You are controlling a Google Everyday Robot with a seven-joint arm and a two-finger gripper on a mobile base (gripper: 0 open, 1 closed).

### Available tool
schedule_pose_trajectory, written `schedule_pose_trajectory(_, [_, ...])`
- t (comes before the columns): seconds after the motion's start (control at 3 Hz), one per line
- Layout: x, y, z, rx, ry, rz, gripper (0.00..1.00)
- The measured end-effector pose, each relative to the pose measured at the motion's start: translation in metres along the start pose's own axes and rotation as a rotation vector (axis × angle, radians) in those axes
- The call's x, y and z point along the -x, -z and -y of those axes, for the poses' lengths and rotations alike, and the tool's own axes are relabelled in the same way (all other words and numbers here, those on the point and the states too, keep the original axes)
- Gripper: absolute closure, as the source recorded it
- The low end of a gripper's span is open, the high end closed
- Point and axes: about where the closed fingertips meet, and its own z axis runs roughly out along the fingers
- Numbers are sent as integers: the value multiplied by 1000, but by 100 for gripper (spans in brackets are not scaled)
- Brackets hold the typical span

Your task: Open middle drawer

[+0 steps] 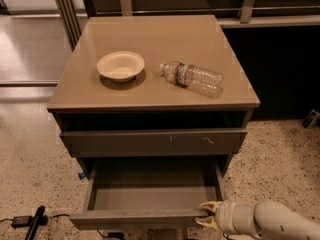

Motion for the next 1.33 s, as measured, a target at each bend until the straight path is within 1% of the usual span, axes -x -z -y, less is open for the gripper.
schedule_pose_trajectory(0.33, [10, 0, -27, 22, 25, 34, 100])
schedule_pose_trajectory(0.67, [10, 1, -26, 22, 25, 34, 88])
schedule_pose_trajectory(1.0, [10, 1, -26, 22, 25, 34, 64])
schedule_pose_trajectory(1.33, [10, 1, -26, 22, 25, 34, 33])
